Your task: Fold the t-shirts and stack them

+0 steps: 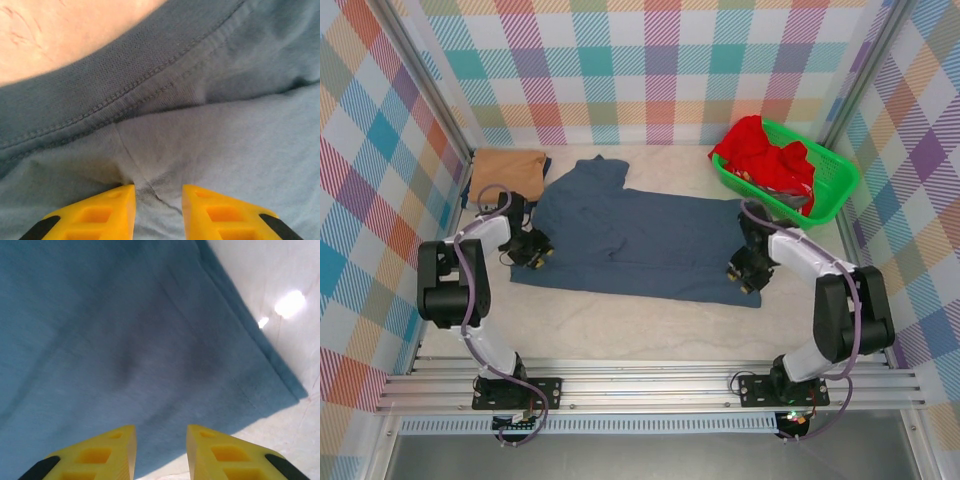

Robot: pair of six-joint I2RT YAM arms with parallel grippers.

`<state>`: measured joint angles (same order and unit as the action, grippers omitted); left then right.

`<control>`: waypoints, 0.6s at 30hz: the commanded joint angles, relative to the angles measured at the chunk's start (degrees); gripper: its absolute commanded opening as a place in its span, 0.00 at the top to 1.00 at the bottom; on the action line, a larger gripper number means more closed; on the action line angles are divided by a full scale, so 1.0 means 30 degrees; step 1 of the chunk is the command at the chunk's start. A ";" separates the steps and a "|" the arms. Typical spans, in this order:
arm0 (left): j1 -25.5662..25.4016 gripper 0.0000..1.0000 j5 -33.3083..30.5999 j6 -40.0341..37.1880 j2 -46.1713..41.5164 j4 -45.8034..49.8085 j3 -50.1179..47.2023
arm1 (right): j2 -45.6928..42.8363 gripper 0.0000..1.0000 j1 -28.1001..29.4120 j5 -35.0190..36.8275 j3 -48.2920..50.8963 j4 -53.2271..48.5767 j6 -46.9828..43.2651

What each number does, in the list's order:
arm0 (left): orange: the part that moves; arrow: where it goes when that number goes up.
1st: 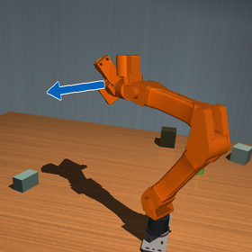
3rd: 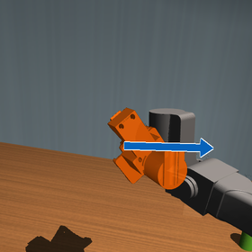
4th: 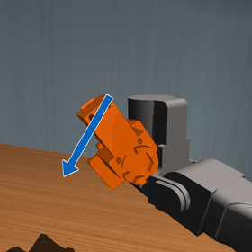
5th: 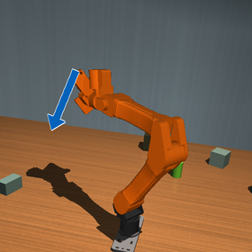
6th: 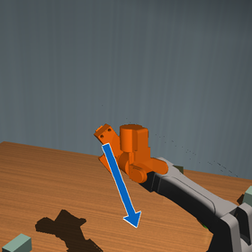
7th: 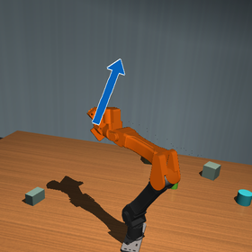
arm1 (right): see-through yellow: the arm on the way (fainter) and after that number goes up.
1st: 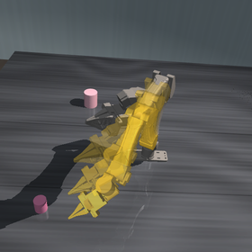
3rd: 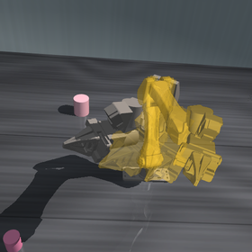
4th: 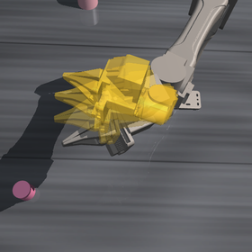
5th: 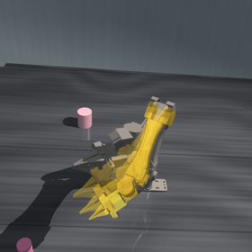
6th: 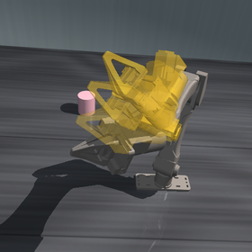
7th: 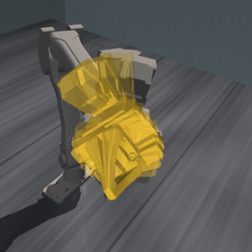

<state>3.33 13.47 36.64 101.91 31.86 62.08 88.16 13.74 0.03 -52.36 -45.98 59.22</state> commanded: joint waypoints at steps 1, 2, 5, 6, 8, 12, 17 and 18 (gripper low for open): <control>-0.0267 0.71 0.0020 0.0437 0.0095 -0.0321 -0.0655 | 0.1014 0.71 -0.0423 0.0133 0.0749 -0.0002 0.0729; -0.0263 0.72 -0.0225 0.0752 0.0033 -0.0209 -0.1126 | 0.1319 0.72 -0.0628 0.0300 0.0750 -0.0120 0.0562; -0.0450 0.80 -0.1743 0.2842 -0.0617 0.1131 -0.2827 | 0.2178 0.74 -0.1572 0.0319 0.0638 -0.1395 0.0297; -0.0623 0.81 -0.2119 0.3485 -0.1172 0.1369 -0.3702 | 0.2346 0.75 -0.1821 0.0342 0.0607 -0.2122 0.0453; -0.0790 0.81 -0.2990 0.4571 -0.2772 0.1545 -0.5488 | 0.2360 0.75 -0.1949 0.0320 0.0786 -0.3110 0.0724; -0.0877 0.82 -0.3412 0.6105 -0.5958 0.1318 -0.8736 | 0.1805 0.74 -0.1944 -0.0270 0.2036 -0.3738 0.1458; -0.0979 0.82 -0.3265 0.6063 -0.7818 0.2366 -1.0084 | 0.1611 0.74 -0.1884 -0.0683 0.2785 -0.4840 0.1616; -0.0967 0.82 -0.3315 0.6114 -0.8312 0.2576 -1.0298 | 0.1281 0.73 -0.1886 -0.0563 0.2888 -0.4985 0.1710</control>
<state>0.71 7.35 53.01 77.25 29.78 35.59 91.85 7.99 -3.49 -46.89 -55.96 62.35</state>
